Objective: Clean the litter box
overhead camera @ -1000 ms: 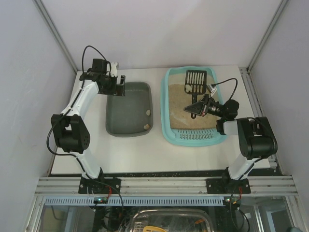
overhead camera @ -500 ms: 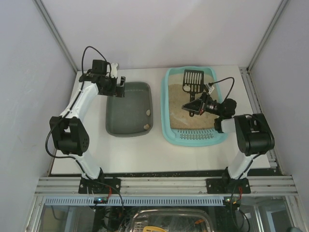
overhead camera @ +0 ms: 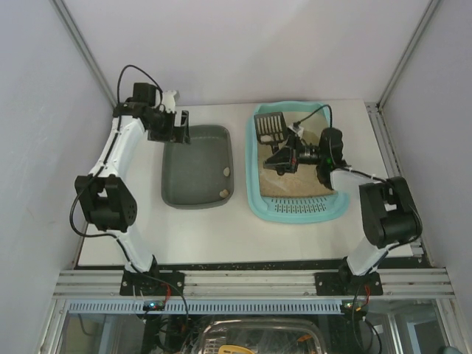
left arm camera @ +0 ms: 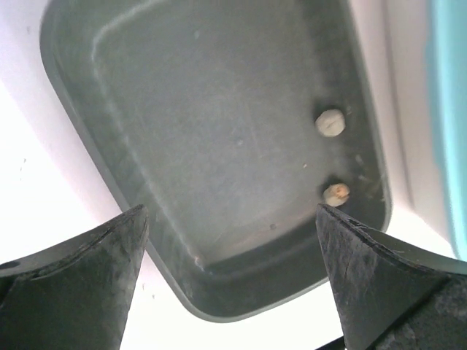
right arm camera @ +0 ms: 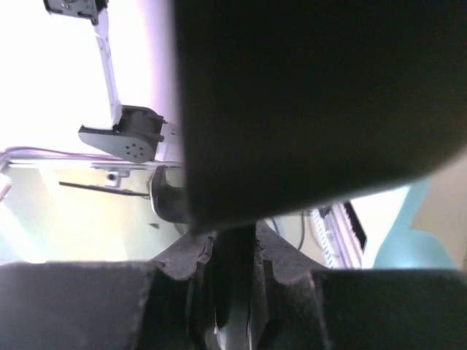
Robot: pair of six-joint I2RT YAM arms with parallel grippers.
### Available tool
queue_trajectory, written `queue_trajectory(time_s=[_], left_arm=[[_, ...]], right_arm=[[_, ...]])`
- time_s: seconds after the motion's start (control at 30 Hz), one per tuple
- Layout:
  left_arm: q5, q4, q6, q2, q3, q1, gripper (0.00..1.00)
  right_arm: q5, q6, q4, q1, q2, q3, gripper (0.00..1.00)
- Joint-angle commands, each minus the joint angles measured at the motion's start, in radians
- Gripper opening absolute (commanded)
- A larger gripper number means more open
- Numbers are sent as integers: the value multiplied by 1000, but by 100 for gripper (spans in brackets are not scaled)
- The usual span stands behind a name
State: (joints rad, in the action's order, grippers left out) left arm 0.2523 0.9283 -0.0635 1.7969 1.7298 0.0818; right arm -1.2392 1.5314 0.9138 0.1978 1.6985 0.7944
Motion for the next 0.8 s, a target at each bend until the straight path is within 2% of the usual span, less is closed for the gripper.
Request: queue_trajectory(time_s=[0.0, 0.13, 0.2, 0.33, 0.43, 0.47, 0.53, 0.6, 0.67, 0.77], left_arm=[[272, 111, -32, 35, 166, -78, 100], [417, 129, -30, 61, 190, -135, 100], [442, 111, -6, 73, 186, -160, 100], [369, 45, 56, 85, 181, -212, 100], [266, -9, 121, 81, 177, -263, 100], [172, -28, 147, 71, 174, -267, 100], [-39, -155, 198, -2, 90, -264, 100], [-192, -305, 217, -91, -21, -261, 100], [-267, -373, 225, -141, -65, -260, 100], [-315, -352, 235, -142, -35, -260, 100]], right_arm=[[12, -640, -881, 47, -130, 241, 0], [24, -646, -958, 94, -143, 303, 0], [40, -662, -1006, 131, -131, 350, 0], [142, -876, -1343, 239, -45, 600, 0], [293, -1094, -1726, 350, 81, 856, 0], [358, -1151, -1822, 389, 125, 938, 0], [473, -1209, -1906, 454, 204, 1046, 0], [560, -1199, -1911, 501, 249, 1068, 0], [694, -1205, -1967, 547, 301, 1114, 0], [952, -1277, -2089, 643, 405, 1261, 0]])
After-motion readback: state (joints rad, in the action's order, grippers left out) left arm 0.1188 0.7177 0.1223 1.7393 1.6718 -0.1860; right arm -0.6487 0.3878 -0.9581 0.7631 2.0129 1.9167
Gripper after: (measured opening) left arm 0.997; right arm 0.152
